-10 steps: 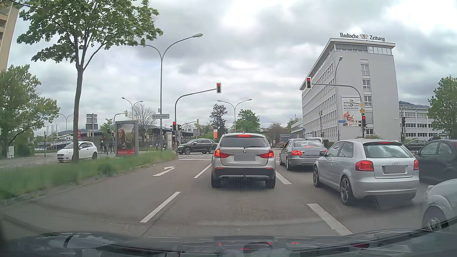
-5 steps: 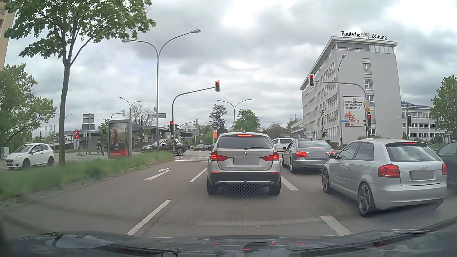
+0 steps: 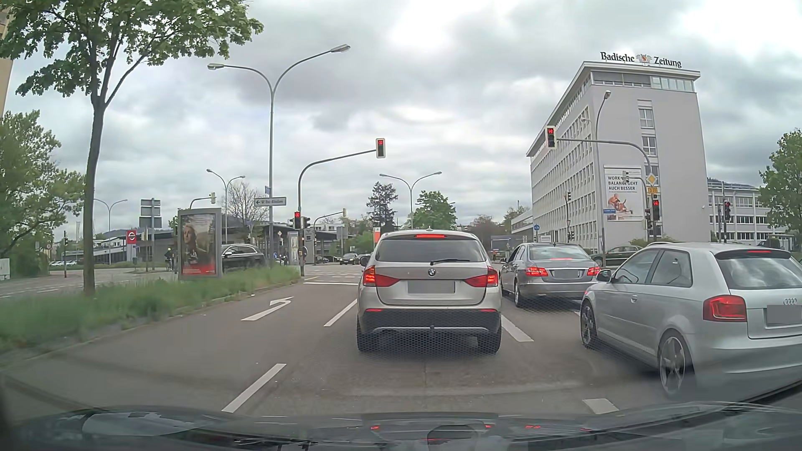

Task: Follow the waypoints while adhering to traffic rules and regulations

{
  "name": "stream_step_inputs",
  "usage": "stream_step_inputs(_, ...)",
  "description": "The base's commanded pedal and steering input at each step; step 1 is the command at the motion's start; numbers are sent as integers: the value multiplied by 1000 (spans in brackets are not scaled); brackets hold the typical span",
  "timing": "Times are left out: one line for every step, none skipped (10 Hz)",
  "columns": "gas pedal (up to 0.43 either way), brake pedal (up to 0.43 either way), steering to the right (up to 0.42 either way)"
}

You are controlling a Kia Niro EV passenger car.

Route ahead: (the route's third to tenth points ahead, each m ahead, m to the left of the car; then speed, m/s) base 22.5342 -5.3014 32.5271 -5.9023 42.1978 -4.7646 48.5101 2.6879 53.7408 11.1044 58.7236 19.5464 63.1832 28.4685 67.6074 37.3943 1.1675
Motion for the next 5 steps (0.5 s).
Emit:
stream_step_inputs(0,152,0)
stream_step_inputs(0,146,0)
stream_step_inputs(0,134,0)
stream_step_inputs(0,116,0)
stream_step_inputs(0,122,1)
